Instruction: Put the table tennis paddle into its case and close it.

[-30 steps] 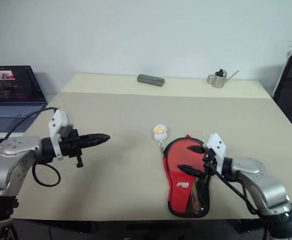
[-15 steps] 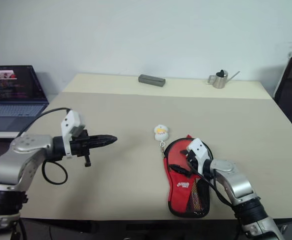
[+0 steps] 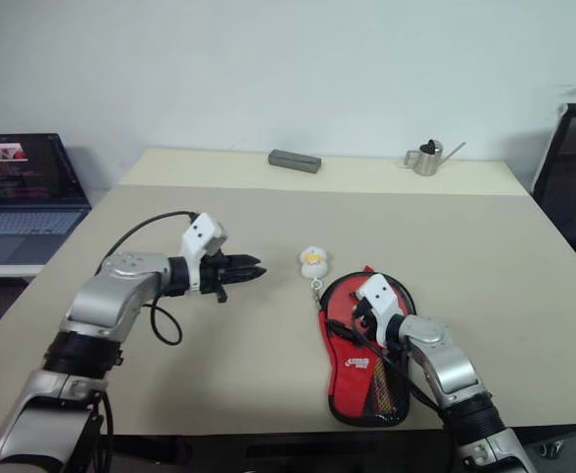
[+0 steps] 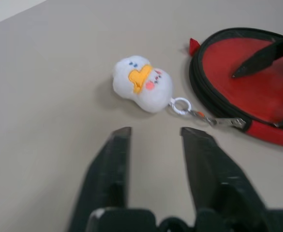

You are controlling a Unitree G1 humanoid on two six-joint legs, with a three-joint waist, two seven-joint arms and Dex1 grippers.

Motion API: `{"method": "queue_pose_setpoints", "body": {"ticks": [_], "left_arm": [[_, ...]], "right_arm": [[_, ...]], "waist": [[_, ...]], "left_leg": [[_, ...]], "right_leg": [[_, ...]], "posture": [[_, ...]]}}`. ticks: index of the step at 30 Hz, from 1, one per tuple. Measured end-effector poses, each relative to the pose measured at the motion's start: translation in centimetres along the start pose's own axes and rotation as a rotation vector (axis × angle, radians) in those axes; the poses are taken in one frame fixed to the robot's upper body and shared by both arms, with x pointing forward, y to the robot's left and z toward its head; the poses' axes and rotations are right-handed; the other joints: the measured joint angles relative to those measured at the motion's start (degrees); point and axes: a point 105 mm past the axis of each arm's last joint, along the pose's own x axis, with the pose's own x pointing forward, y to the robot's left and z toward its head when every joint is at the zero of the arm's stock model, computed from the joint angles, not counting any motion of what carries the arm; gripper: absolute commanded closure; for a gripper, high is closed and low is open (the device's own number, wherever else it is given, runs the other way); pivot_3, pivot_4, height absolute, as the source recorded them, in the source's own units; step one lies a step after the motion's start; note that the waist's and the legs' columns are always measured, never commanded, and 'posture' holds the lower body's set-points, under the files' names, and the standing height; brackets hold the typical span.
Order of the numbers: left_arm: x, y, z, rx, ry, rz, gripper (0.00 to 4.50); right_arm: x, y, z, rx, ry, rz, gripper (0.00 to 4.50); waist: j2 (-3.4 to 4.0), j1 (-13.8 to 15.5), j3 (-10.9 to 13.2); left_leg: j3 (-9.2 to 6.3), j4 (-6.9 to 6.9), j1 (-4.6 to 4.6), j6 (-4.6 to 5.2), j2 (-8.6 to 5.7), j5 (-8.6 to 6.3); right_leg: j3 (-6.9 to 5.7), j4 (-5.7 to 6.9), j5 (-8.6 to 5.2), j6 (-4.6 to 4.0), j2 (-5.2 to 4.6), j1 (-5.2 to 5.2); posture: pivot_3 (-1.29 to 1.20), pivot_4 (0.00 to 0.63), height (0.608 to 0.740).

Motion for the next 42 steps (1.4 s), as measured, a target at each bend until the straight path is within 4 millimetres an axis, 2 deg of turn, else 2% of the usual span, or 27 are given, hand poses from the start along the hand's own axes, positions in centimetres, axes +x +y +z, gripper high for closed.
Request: {"method": "queue_pose_setpoints", "body": {"ticks": [5, 6, 13, 20, 26, 35, 42], "left_arm": [[1.1, 0.5, 0.1, -0.005, -0.006, -0.01, 0.13], [1.3, 0.6, 0.2, -0.006, -0.009, -0.014, 0.06], [3.7, 1.1, 0.8, -0.021, -0.027, -0.002, 0.06], [6.2, 1.5, 0.5, -0.056, -0.001, 0.028, 0.06], [8.4, 1.2, 0.8, -0.066, 0.017, 0.046, 0.06], [10.4, -0.3, 0.7, -0.081, 0.06, 0.009, 0.06], [10.8, -0.3, -0.4, -0.076, 0.122, 0.043, 0.06]], "right_arm": [[0.1, -0.1, -0.1, -0.01, 0.005, -0.028, 0.0], [0.1, -0.2, -0.1, -0.011, 0.005, -0.035, 0.0], [-0.1, -0.6, -0.3, 0.001, 0.002, -0.069, 0.0], [-0.7, -0.6, -0.4, 0.018, -0.013, -0.094, 0.0], [-1.0, -0.2, -0.4, 0.041, -0.026, -0.113, 0.0], [-1.4, 0.0, -0.5, 0.067, -0.019, -0.146, 0.0], [-2.4, -0.1, -0.6, 0.109, -0.009, -0.185, 0.0]], "waist": [[-0.03, 0.02, -0.02], [-0.06, 0.02, -0.03], [-0.3, 0.21, -0.19], [-0.38, 0.43, -0.23], [-0.4, 0.34, -0.25], [-0.41, 0.33, -0.25], [-0.41, 0.36, -0.25]], "left_leg": [[-0.02, 0.0, 0.07, -0.02, 0.0, 0.01], [-0.02, 0.0, 0.07, -0.02, -0.01, 0.02], [-0.04, 0.02, 0.07, -0.03, -0.07, 0.03], [-0.08, 0.02, 0.03, -0.03, -0.18, 0.03], [-0.08, 0.01, 0.0, -0.03, -0.19, 0.02], [-0.08, 0.01, -0.02, -0.03, -0.2, 0.02], [-0.09, 0.01, -0.04, -0.03, -0.21, 0.02]], "right_leg": [[-0.02, 0.03, -0.03, -0.04, 0.0, 0.0], [-0.03, 0.03, -0.03, -0.04, 0.0, 0.01], [-0.06, 0.04, -0.02, -0.01, 0.0, 0.03], [-0.13, 0.04, -0.07, 0.1, 0.0, 0.06], [-0.16, 0.04, -0.09, 0.17, -0.01, 0.1], [-0.17, 0.05, -0.1, 0.22, -0.01, 0.12], [-0.18, 0.06, -0.1, 0.26, -0.01, 0.11]], "posture": [[0.0, 0.15, 0.74], [0.0, 0.15, 0.74], [0.0, 0.15, 0.74], [0.0, 0.15, 0.74], [0.0, 0.15, 0.74], [0.0, 0.15, 0.74], [0.0, 0.15, 0.74]]}}
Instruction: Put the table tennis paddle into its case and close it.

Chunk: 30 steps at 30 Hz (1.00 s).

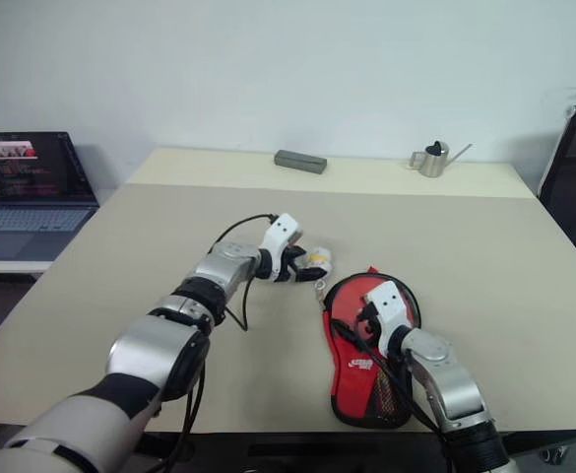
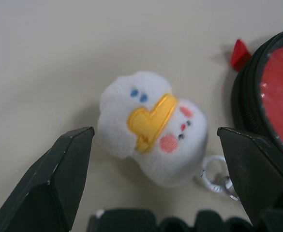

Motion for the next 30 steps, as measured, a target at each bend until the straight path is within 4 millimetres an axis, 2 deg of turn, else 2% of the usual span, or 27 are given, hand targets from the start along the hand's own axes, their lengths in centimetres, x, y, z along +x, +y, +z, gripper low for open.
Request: {"method": "queue_pose_setpoints", "body": {"ticks": [4, 10, 13, 19, 23, 25, 30], "left_arm": [[0.2, 0.4, -0.5, 0.004, 0.024, 0.052, 0.06], [0.9, -0.4, -0.3, -0.014, 0.005, 0.045, 0.06], [1.3, -0.8, -0.1, -0.009, -0.006, 0.041, 0.61], [1.4, -0.9, -0.1, -0.022, -0.019, 0.046, 2.78], [1.3, -1.0, -0.4, -0.025, -0.018, 0.032, 3.95], [1.1, -0.8, -0.6, -0.026, -0.018, 0.027, 4.23], [0.1, 0.0, -1.2, -0.03, -0.03, 0.022, 4.25]], "right_arm": [[-0.6, -0.1, -0.1, 0.027, 0.009, -0.017, 0.0], [-1.2, -0.1, -0.2, 0.056, 0.005, -0.042, 0.0], [-1.3, 0.0, -0.2, 0.057, 0.004, -0.052, 0.0], [-1.4, 0.2, -0.5, -0.006, 0.02, -0.068, 0.0], [-1.7, 0.1, -0.5, -0.017, 0.036, -0.069, 0.0], [-1.7, 0.2, -0.4, -0.016, 0.035, -0.064, 0.0], [-1.4, 0.5, -0.2, 0.004, 0.015, -0.052, 0.0]], "waist": [[0.0, 0.01, 0.0], [0.0, 0.01, 0.01], [0.0, 0.0, 0.01], [0.0, -0.06, 0.01], [0.0, -0.06, 0.0], [0.01, -0.11, 0.0], [0.04, -0.63, 0.02]], "left_leg": [[-0.01, 0.0, -0.02, 0.0, 0.01, 0.0], [0.0, 0.0, -0.09, 0.0, 0.01, 0.0], [0.01, 0.0, -0.11, 0.0, 0.01, 0.0], [0.02, 0.0, -0.11, 0.0, 0.01, 0.0], [0.02, 0.0, -0.11, 0.0, 0.01, 0.0], [0.02, 0.0, -0.1, 0.0, 0.02, 0.0], [0.05, -0.01, -0.09, 0.0, 0.07, 0.0]], "right_leg": [[-0.01, 0.0, 0.0, 0.02, 0.0, 0.01], [0.0, 0.0, 0.01, 0.04, 0.0, 0.01], [0.0, 0.0, 0.01, 0.04, 0.0, 0.0], [0.01, 0.01, 0.02, 0.05, 0.0, 0.01], [0.01, 0.01, 0.02, 0.05, 0.0, 0.01], [0.01, 0.01, 0.02, 0.05, 0.01, 0.01], [0.07, 0.03, 0.02, 0.05, 0.05, -0.02]], "posture": [[0.0, 0.15, 0.74], [0.0, 0.15, 0.74], [0.0, 0.15, 0.74], [0.0, 0.15, 0.74], [0.0, 0.15, 0.74], [0.0, 0.15, 0.74], [0.0, 0.15, 0.74]]}}
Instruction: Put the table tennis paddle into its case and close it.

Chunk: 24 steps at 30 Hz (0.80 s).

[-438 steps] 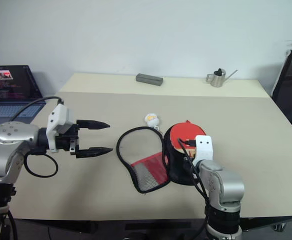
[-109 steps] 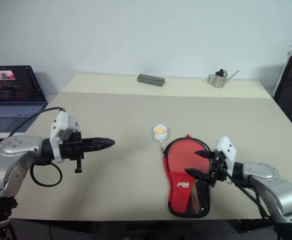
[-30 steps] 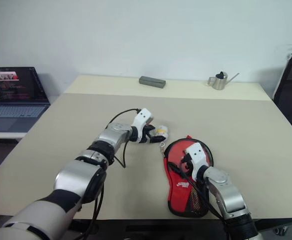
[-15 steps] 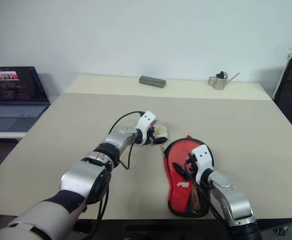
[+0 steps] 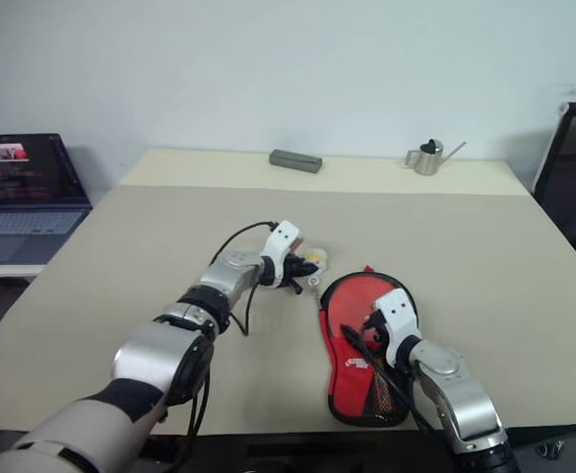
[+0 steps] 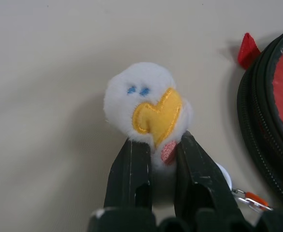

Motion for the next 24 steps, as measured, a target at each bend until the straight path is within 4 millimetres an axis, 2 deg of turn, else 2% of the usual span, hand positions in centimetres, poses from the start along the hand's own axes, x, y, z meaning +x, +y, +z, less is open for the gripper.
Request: {"method": "queue_pose_setpoints", "body": {"ticks": [8, 13, 19, 24], "left_arm": [[-0.5, 0.5, -0.9, -0.001, -0.007, 0.013, 4.25], [-0.2, 0.1, -0.6, 0.099, 0.018, 0.002, 4.25], [1.0, -0.8, 1.8, 0.207, 0.025, 0.013, 4.25], [1.2, -0.4, 3.9, 0.26, 0.005, 0.082, 4.25]], "right_arm": [[1.7, 0.2, -0.2, -0.108, 0.032, 0.033, 0.0], [2.3, 0.6, -0.5, -0.149, 0.061, 0.054, 0.0], [2.7, 1.1, -0.5, -0.147, 0.075, 0.05, 0.0], [2.8, 1.9, -0.5, -0.148, 0.081, 0.056, 0.0]], "waist": [[0.0, -1.11, -0.06], [0.02, -1.09, -0.09], [0.01, -0.8, -0.11], [0.08, -1.02, -0.14]], "left_leg": [[0.01, 0.0, 0.4, 0.01, 0.04, -0.01], [-0.03, -0.02, 0.65, 0.0, 0.04, -0.02], [-0.09, -0.01, 0.64, -0.01, 0.01, -0.02], [-0.11, -0.02, 0.65, -0.01, 0.03, -0.03]], "right_leg": [[0.02, 0.0, -0.01, 0.01, 0.01, 0.13], [-0.01, -0.02, -0.04, 0.04, -0.02, 0.7], [-0.08, -0.04, -0.09, 0.13, -0.05, 0.77], [-0.09, -0.04, -0.17, 0.26, -0.06, 0.78]], "posture": [[0.0, 0.15, 0.74], [0.0, 0.15, 0.74], [0.0, 0.15, 0.74], [0.0, 0.15, 0.74]]}}
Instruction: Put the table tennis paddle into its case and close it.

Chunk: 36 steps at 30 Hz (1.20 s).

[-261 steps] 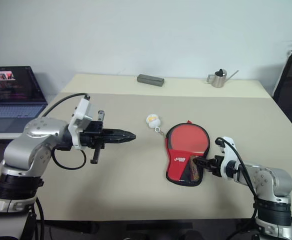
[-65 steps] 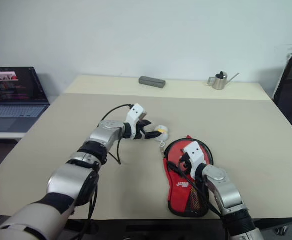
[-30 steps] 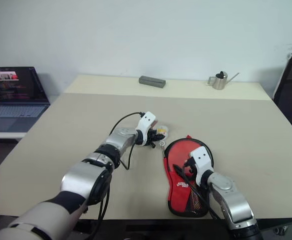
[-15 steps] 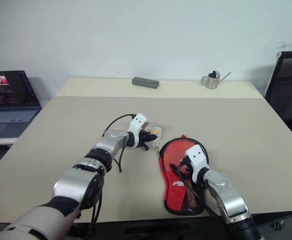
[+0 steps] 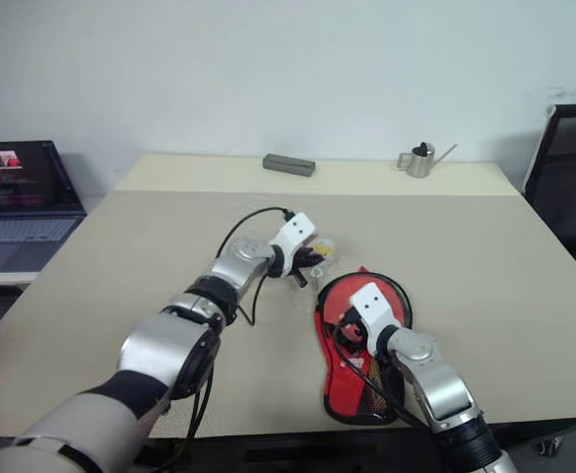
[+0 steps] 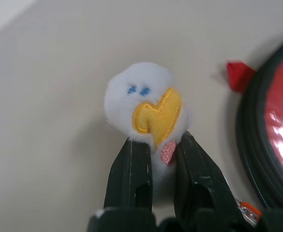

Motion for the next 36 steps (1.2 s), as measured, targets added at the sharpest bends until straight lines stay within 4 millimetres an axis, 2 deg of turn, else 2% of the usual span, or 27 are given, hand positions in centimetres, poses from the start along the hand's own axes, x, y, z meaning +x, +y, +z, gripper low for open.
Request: {"method": "queue_pose_setpoints", "body": {"ticks": [7, 14, 22, 29, 36], "left_arm": [[0.1, 0.4, -0.8, 0.044, 0.04, 0.059, 4.25], [1.2, -0.5, 0.0, 0.147, 0.035, 0.103, 4.25], [1.6, -0.5, 0.0, 0.185, 0.04, 0.183, 4.25], [1.9, -0.6, 1.4, 0.244, 0.016, 0.229, 4.25], [2.6, -1.8, 2.8, 0.315, -0.006, 0.23, 4.25]], "right_arm": [[-0.5, 0.4, -0.1, 0.009, 0.022, 0.003, 0.0], [-1.7, 0.6, -0.5, 0.003, 0.048, 0.007, 0.0], [-2.9, 0.9, -1.0, 0.001, 0.074, 0.012, 0.0], [-3.6, 1.2, -1.2, 0.013, 0.079, -0.003, 0.0], [-4.0, 1.3, -1.4, 0.022, 0.084, -0.011, 0.0]], "waist": [[0.04, 0.1, -0.02], [0.05, 0.49, -0.08], [0.04, 1.36, -0.08], [0.04, 1.59, -0.08], [0.04, 1.6, -0.08]], "left_leg": [[-0.06, 0.0, -0.03, -0.01, -0.05, -0.02], [-0.13, 0.0, -0.04, -0.06, -0.08, -0.17], [-0.14, 0.0, -0.03, -0.08, -0.08, -0.27], [-0.14, 0.0, -0.04, -0.11, -0.09, -0.29], [-0.15, 0.0, -0.04, -0.12, -0.09, -0.3]], "right_leg": [[-0.06, -0.01, -0.07, 0.11, -0.01, 0.0], [-0.13, 0.0, -0.34, 0.63, -0.07, 0.05], [-0.14, -0.01, -0.41, 0.73, -0.07, 0.05], [-0.15, -0.02, -0.42, 0.75, -0.09, 0.06], [-0.17, -0.02, -0.44, 0.78, -0.09, 0.07]], "posture": [[0.0, 0.15, 0.74], [0.0, 0.15, 0.74], [0.0, 0.15, 0.74], [0.0, 0.15, 0.74], [0.0, 0.15, 0.74]]}}
